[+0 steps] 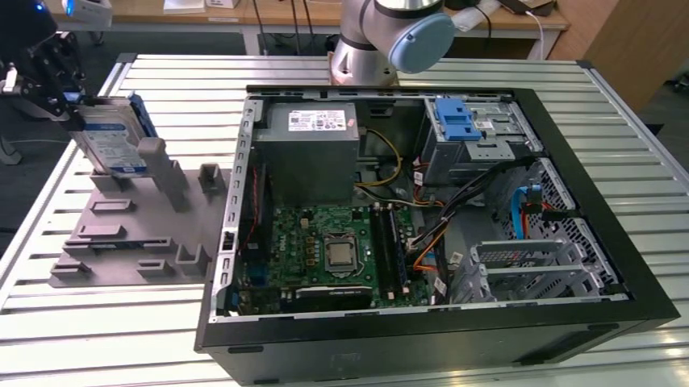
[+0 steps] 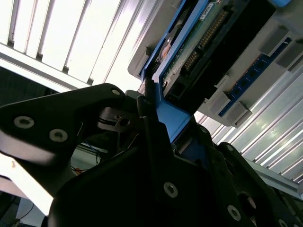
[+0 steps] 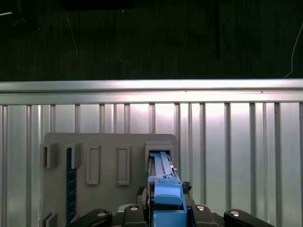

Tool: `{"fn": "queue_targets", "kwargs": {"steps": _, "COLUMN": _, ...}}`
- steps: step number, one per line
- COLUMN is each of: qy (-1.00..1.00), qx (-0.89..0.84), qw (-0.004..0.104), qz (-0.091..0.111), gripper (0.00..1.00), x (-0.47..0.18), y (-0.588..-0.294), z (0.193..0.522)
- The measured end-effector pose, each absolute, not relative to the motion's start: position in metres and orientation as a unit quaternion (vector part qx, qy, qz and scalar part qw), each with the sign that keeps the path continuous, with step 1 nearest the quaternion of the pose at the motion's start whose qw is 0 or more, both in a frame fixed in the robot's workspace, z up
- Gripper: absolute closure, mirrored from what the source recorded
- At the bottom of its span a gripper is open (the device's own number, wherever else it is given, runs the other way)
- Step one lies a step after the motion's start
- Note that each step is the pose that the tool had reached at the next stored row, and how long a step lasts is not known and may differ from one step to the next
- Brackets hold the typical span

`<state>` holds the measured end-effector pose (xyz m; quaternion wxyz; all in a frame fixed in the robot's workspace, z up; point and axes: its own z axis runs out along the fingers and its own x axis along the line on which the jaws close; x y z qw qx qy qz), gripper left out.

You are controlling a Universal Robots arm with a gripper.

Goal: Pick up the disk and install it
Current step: 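Pick up the disk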

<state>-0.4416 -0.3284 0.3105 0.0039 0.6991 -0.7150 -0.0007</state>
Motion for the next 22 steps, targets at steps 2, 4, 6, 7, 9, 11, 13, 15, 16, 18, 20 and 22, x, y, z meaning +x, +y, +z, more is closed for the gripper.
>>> {"fn": "queue_targets", "kwargs": {"steps": 2, "qy": -0.715, "qx": 0.699, "qw": 0.004, "qz": -0.001, "gripper": 0.64, "x": -0.4416, "y": -0.3284, "z": 0.3111}}
{"fn": "queue_targets", "kwargs": {"steps": 4, "qy": -0.715, "qx": 0.699, "qw": 0.004, "qz": -0.001, "gripper": 0.64, "x": -0.4416, "y": -0.3284, "z": 0.3112}}
{"fn": "queue_targets", "kwargs": {"steps": 6, "qy": -0.715, "qx": 0.699, "qw": 0.004, "qz": -0.001, "gripper": 0.64, "x": -0.4416, "y": -0.3284, "z": 0.3112}}
{"fn": "queue_targets", "kwargs": {"steps": 7, "qy": -0.715, "qx": 0.699, "qw": 0.004, "qz": -0.001, "gripper": 0.64, "x": -0.4416, "y": -0.3284, "z": 0.3113}}
{"fn": "queue_targets", "kwargs": {"steps": 9, "qy": -0.715, "qx": 0.699, "qw": 0.004, "qz": -0.001, "gripper": 0.64, "x": -0.4416, "y": -0.3284, "z": 0.3114}}
{"fn": "queue_targets", "kwargs": {"steps": 11, "qy": -0.715, "qx": 0.699, "qw": 0.004, "qz": -0.001, "gripper": 0.64, "x": -0.4416, "y": -0.3284, "z": 0.3121}}
{"fn": "queue_targets", "kwargs": {"steps": 13, "qy": -0.715, "qx": 0.699, "qw": 0.004, "qz": -0.001, "gripper": 0.64, "x": -0.4416, "y": -0.3284, "z": 0.313}}
{"fn": "queue_targets", "kwargs": {"steps": 15, "qy": -0.715, "qx": 0.699, "qw": 0.004, "qz": -0.001, "gripper": 0.64, "x": -0.4416, "y": -0.3284, "z": 0.3139}}
{"fn": "queue_targets", "kwargs": {"steps": 16, "qy": -0.715, "qx": 0.699, "qw": 0.004, "qz": -0.001, "gripper": 0.64, "x": -0.4415, "y": -0.3284, "z": 0.3144}}
{"fn": "queue_targets", "kwargs": {"steps": 18, "qy": -0.715, "qx": 0.699, "qw": 0.004, "qz": -0.001, "gripper": 0.64, "x": -0.4416, "y": -0.3284, "z": 0.3157}}
{"fn": "queue_targets", "kwargs": {"steps": 20, "qy": -0.715, "qx": 0.699, "qw": 0.004, "qz": -0.001, "gripper": 0.64, "x": -0.4416, "y": -0.3284, "z": 0.3169}}
{"fn": "queue_targets", "kwargs": {"steps": 22, "qy": -0.715, "qx": 0.699, "qw": 0.004, "qz": -0.001, "gripper": 0.64, "x": -0.4416, "y": -0.3284, "z": 0.318}}
